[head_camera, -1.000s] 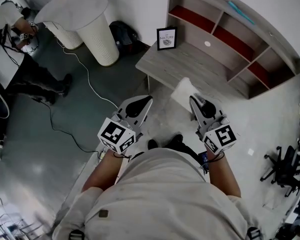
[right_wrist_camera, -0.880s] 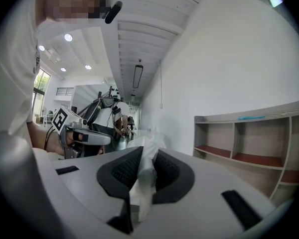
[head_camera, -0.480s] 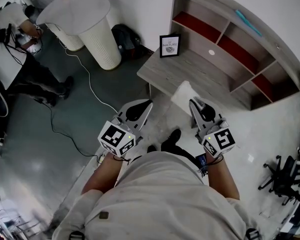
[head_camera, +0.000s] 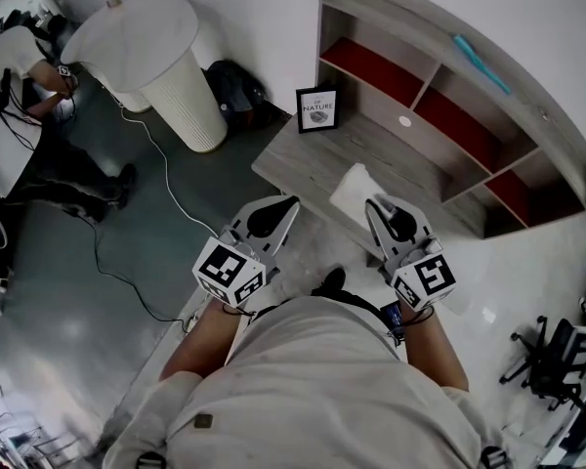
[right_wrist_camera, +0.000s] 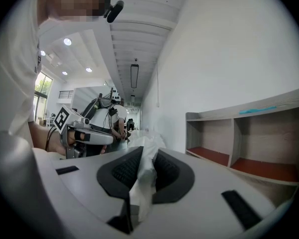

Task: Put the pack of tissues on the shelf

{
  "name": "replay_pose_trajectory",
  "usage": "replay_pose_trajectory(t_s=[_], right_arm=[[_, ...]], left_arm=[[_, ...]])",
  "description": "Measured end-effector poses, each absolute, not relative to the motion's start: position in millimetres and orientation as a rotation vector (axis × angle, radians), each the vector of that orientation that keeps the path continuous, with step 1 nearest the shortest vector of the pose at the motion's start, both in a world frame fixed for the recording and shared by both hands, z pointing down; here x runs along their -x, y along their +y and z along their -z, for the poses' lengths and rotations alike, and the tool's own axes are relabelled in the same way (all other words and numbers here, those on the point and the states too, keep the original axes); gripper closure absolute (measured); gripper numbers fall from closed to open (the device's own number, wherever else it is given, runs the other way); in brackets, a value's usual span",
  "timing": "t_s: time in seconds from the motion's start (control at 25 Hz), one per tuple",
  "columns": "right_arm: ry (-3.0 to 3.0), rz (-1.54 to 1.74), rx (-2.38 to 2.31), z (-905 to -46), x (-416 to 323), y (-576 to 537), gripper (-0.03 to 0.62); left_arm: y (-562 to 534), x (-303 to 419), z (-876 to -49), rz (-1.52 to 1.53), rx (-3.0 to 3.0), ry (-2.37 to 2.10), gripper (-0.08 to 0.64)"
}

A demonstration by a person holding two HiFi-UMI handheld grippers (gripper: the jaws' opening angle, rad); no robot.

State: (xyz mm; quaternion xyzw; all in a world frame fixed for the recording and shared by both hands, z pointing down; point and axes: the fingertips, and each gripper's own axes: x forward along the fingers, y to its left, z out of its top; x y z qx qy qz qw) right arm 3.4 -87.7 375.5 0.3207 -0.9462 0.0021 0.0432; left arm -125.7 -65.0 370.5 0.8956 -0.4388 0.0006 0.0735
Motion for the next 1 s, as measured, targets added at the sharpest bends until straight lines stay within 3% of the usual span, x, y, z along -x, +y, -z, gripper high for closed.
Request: replay_pose_trajectory(t_s=[0.52,1.0], right_arm=[[-2.871,-0.013,-1.085,-375.6,-98.8,-157.9,0.534],[-2.807,-0.034,-1.242,-382.4,-146.8,-189.5,0.534]], left_arm=[[-151.8,16.1,-372.6,-0.024,-2.747,-1.151,0.545],[-201.7,-38.6,-381.5,-0.05,-2.799,-0.972,0.545]])
